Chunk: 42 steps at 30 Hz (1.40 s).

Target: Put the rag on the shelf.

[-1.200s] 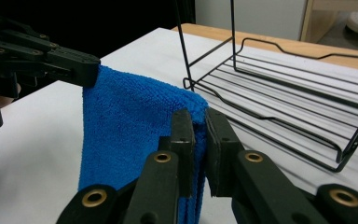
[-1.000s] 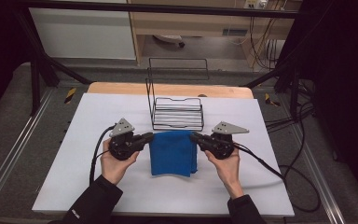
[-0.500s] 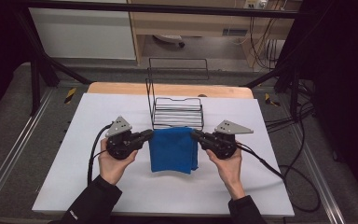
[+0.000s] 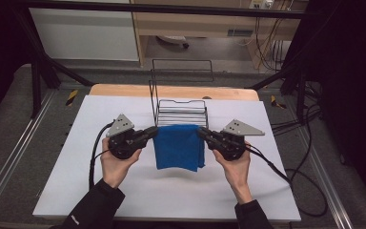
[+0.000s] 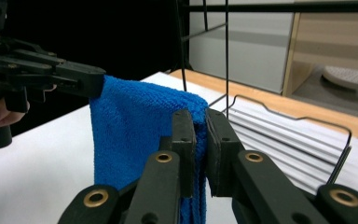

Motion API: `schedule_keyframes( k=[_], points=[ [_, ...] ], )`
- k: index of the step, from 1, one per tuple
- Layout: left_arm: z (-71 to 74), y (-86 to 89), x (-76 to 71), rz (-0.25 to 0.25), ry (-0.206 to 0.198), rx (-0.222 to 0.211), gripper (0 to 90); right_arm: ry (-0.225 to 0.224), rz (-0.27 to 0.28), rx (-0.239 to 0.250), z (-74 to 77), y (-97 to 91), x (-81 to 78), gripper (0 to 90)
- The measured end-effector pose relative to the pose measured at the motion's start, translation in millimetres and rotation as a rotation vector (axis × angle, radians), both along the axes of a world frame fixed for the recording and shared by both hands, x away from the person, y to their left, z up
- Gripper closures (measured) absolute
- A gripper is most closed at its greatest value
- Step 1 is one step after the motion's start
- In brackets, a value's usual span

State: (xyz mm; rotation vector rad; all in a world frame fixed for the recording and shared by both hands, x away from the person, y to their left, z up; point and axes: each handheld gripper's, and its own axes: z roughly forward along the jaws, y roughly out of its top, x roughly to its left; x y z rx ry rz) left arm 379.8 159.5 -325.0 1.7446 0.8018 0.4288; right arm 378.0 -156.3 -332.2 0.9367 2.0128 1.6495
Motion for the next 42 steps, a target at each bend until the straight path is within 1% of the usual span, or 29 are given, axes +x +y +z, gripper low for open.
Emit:
schedule_keyframes(
  k=[1, 2, 3, 7, 14, 18, 19, 21, 23, 26, 27, 29, 35, 36, 41, 42],
  points=[
    [1.3, 0.1, 0.1, 0.001, -0.005, -0.006, 85.9, -0.014, -0.003, 0.006, 4.1, 0.0, -0.7, 83.5],
    [2.9, 0.2, 0.3, 0.004, -0.011, -0.011, 85.8, -0.017, -0.006, 0.011, 5.9, 0.3, -1.1, 83.6],
    [4.6, 0.4, 0.6, 0.006, -0.016, -0.016, 85.8, -0.017, -0.006, 0.011, 5.9, 0.3, -1.1, 83.6],
    [11.1, 0.9, 2.1, 0.018, -0.037, -0.038, 85.9, -0.047, -0.016, 0.016, 12.5, 2.5, -1.8, 83.6],
    [18.9, 1.8, 4.8, 0.024, -0.06, -0.073, 86.0, -0.074, -0.03, 0.034, 20.1, 4.3, -0.9, 83.7],
    [24.5, 1.0, 5.9, 0.031, -0.081, -0.075, 86.1, -0.092, -0.036, 0.037, 24.1, 5.4, -0.3, 83.7],
    [26.0, 0.8, 6.3, 0.03, -0.084, -0.079, 86.2, -0.102, -0.043, 0.04, 27.0, 5.5, -0.3, 83.7],
    [29.0, 0.4, 6.9, 0.03, -0.09, -0.091, 86.2, -0.105, -0.043, 0.045, 28.4, 5.4, -0.5, 83.7],
    [32.5, -0.1, 7.8, 0.03, -0.097, -0.097, 86.2, -0.117, -0.047, 0.05, 31.1, 4.8, -0.1, 83.7],
    [37.5, -1.2, 8.9, 0.03, -0.107, -0.111, 86.3, -0.138, -0.057, 0.061, 38.3, 3.6, -0.3, 83.7],
    [39.3, -1.5, 9.3, 0.029, -0.111, -0.115, 86.3, -0.138, -0.057, 0.061, 38.3, 3.6, -0.3, 83.7],
    [42.8, -2.3, 10.2, 0.03, -0.121, -0.119, 86.4, -0.157, -0.064, 0.067, 44.9, 2.7, 0.2, 83.7],
    [51.6, -4.8, 13.6, 0.031, -0.145, -0.128, 86.4, -0.175, -0.077, 0.077, 53.8, 1.8, 1.9, 83.8],
    [53.1, -4.9, 14.3, 0.032, -0.148, -0.126, 86.4, -0.185, -0.081, 0.08, 56.9, 1.5, 3.0, 83.8],
    [61.2, -6.1, 17.7, 0.036, -0.161, -0.135, 86.4, -0.2, -0.089, 0.079, 63.5, 1.6, 5.0, 83.8],
    [62.7, -6.4, 18.5, 0.035, -0.165, -0.132, 86.4, -0.206, -0.093, 0.08, 66.9, 1.7, 5.7, 83.8]
  ],
)
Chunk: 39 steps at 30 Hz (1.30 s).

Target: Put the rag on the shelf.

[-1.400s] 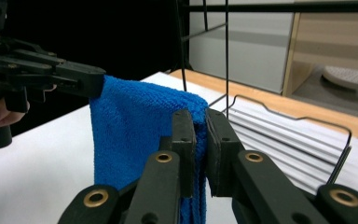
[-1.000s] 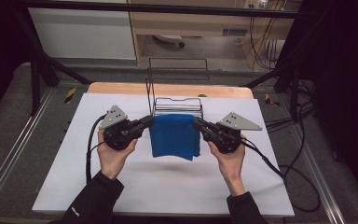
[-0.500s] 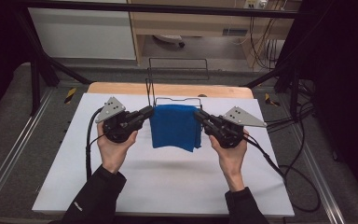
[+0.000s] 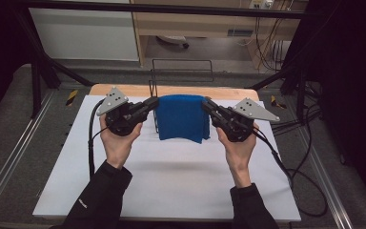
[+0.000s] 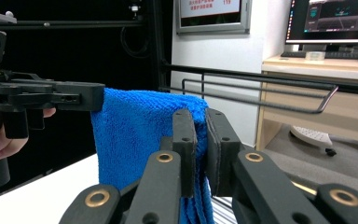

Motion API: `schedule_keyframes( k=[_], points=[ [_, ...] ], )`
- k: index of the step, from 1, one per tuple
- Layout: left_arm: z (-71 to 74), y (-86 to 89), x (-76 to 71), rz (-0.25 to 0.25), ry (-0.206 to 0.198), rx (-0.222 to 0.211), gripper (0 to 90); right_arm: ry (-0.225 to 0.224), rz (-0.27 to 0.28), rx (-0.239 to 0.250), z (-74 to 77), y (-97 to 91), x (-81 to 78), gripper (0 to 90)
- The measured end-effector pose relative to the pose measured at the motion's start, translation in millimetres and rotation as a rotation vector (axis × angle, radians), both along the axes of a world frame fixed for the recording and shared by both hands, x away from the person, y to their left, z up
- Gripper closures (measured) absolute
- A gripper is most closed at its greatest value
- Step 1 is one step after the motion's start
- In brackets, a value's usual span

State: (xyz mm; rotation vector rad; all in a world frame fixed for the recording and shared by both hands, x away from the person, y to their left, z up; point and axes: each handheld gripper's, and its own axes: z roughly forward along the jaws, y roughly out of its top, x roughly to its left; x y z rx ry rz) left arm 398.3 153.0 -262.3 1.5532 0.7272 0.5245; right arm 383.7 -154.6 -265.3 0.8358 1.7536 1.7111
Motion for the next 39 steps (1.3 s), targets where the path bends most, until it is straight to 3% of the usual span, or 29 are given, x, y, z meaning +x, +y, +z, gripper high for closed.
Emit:
schedule_keyframes(
  k=[17, 25, 39],
  points=[
    [27.4, -2.5, 13.4, 0.016, -0.043, -0.025, 86.4, -0.058, -0.03, -0.007, 30.6, 2.4, 8.9, 83.8],
    [40.2, -2.7, 20.5, 0.029, -0.059, -0.035, 86.4, -0.07, -0.031, 0.023, 42.3, 4.6, 16.5, 83.8],
    [63.1, -1.5, 31.9, 0.043, -0.084, -0.04, 86.5, -0.094, -0.049, 0.012, 64.4, 7.8, 26.8, 83.8]
  ],
)
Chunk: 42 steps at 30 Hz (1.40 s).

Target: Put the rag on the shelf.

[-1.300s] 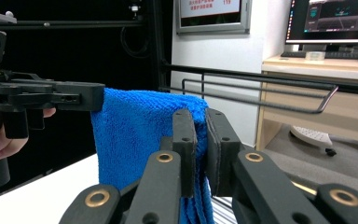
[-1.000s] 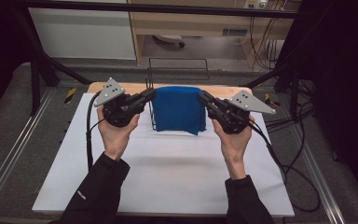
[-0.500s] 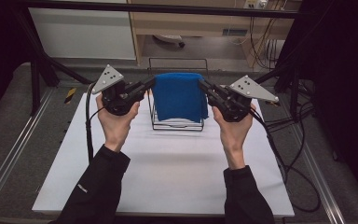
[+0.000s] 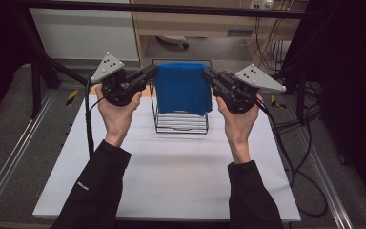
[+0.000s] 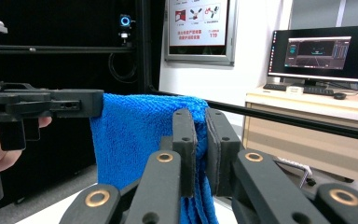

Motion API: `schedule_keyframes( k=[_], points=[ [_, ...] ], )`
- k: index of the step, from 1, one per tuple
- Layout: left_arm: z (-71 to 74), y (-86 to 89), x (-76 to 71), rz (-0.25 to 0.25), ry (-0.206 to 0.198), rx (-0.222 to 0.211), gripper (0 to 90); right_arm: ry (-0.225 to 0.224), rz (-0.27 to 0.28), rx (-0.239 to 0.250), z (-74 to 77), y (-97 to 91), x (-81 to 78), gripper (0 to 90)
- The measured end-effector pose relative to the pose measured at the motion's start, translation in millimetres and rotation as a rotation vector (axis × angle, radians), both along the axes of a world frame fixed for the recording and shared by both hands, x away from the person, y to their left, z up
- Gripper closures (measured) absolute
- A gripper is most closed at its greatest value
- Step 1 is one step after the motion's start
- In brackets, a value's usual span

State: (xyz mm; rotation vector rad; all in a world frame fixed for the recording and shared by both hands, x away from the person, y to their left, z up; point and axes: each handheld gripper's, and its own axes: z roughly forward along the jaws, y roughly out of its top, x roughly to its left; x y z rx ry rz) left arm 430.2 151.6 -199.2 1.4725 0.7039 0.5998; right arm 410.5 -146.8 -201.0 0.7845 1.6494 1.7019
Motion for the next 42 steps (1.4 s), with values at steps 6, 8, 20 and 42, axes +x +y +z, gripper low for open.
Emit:
schedule_keyframes(
  k=[6, 8, 20, 42],
  points=[
    [11.9, 0.8, 2.4, 0.006, -0.015, 0.017, 86.6, -0.003, -0.004, -0.003, 6.4, 0.4, 4.6, 83.9],
    [15.5, 0.6, 2.8, 0.01, -0.019, 0.022, 86.6, -0.004, -0.005, -0.003, 8.5, 0.3, 5.5, 83.8],
    [33.4, -0.7, 8.3, 0.024, -0.039, 0.028, 86.7, -0.019, -0.022, -0.027, 24.3, 1.3, 12.3, 83.9],
    [55.8, -3.4, 26.4, 0.057, -0.059, 0.006, 86.7, -0.051, -0.052, -0.047, 53.4, 4.5, 35.5, 83.8]
  ],
)
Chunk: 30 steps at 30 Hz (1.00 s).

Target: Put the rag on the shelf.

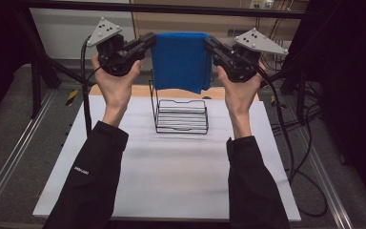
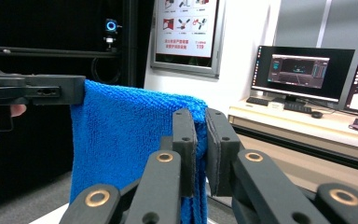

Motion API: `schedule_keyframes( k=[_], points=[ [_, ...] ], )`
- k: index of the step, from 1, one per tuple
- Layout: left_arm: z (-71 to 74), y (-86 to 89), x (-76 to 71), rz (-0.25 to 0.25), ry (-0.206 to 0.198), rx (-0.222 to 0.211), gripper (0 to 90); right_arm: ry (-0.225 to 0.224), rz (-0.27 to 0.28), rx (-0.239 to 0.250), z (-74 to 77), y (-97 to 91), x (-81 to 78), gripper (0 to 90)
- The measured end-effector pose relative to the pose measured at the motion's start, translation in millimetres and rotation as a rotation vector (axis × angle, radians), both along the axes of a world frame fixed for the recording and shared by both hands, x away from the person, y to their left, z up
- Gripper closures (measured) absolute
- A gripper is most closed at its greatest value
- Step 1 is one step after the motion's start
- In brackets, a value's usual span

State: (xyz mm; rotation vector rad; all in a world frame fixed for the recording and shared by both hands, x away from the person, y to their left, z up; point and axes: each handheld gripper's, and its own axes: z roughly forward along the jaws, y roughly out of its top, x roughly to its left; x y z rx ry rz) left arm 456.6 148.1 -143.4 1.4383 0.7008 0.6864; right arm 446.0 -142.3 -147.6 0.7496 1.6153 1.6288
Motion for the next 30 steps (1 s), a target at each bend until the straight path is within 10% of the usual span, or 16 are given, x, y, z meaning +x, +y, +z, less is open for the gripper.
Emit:
schedule_keyframes(
  k=[30],
  points=[
    [-4.3, -0.5, 47.6, 0.039, 0.016, -0.032, 86.7, 0.041, -0.045, 0.002, -0.6, 8.9, 54.1, 83.8]
  ],
)
